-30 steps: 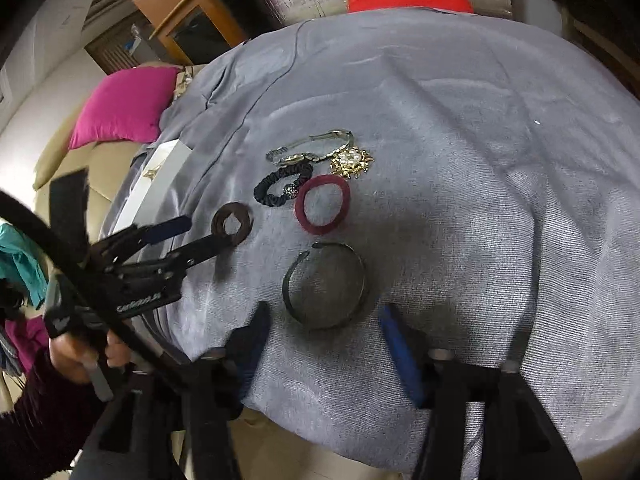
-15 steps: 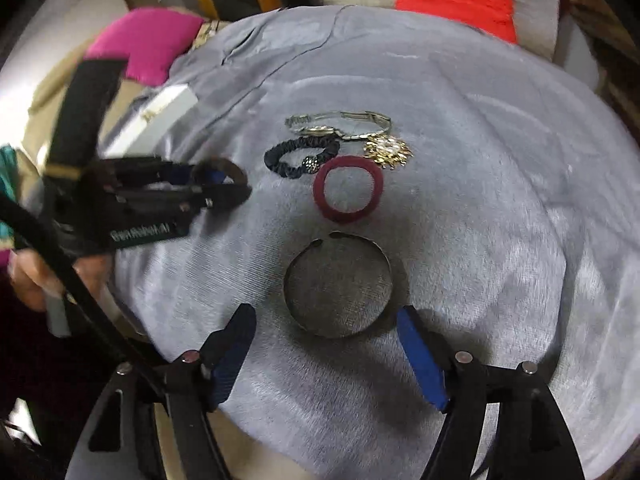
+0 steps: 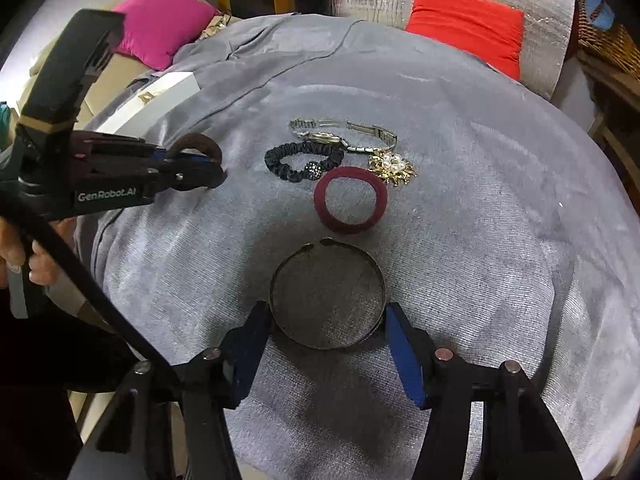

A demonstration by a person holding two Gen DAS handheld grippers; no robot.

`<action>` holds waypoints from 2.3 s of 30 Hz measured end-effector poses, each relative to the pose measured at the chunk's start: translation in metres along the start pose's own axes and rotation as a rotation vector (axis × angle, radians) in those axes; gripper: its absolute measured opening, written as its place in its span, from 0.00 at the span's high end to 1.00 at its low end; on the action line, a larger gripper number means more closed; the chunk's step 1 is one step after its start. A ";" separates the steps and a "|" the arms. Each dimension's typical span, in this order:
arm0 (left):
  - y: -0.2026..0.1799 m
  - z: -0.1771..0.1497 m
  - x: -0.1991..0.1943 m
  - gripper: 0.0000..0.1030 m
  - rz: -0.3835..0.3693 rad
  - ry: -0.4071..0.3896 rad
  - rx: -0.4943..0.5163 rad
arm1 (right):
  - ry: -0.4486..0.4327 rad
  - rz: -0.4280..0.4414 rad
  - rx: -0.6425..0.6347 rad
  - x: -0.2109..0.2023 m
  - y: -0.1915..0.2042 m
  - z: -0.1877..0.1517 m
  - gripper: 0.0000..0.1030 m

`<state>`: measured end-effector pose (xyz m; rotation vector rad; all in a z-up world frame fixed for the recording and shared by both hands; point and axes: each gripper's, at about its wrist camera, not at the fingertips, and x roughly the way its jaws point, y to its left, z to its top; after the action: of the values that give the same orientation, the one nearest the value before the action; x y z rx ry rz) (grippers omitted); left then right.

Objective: Organize jewelry
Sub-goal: 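Grasp the brown ring with the left tool while the right tool grasps the silver bangle, then carry the brown ring into the white tray and release while the right tool releases the bangle there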

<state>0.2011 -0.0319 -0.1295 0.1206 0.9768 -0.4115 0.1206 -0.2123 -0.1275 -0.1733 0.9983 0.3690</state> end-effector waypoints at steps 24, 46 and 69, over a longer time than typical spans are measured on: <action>0.003 -0.006 -0.084 0.90 0.161 -0.215 -0.041 | -0.183 0.005 0.366 -0.034 -0.039 0.024 0.41; 0.169 -0.073 -0.165 0.90 0.345 -0.363 -0.401 | -0.234 0.160 0.139 -0.018 0.094 0.086 0.41; 0.279 -0.167 -0.135 0.90 0.290 -0.032 -0.814 | 0.038 0.358 -0.253 0.110 0.336 0.236 0.41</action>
<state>0.1141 0.3091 -0.1346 -0.4761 1.0119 0.2654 0.2325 0.1957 -0.0860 -0.2307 1.0189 0.8235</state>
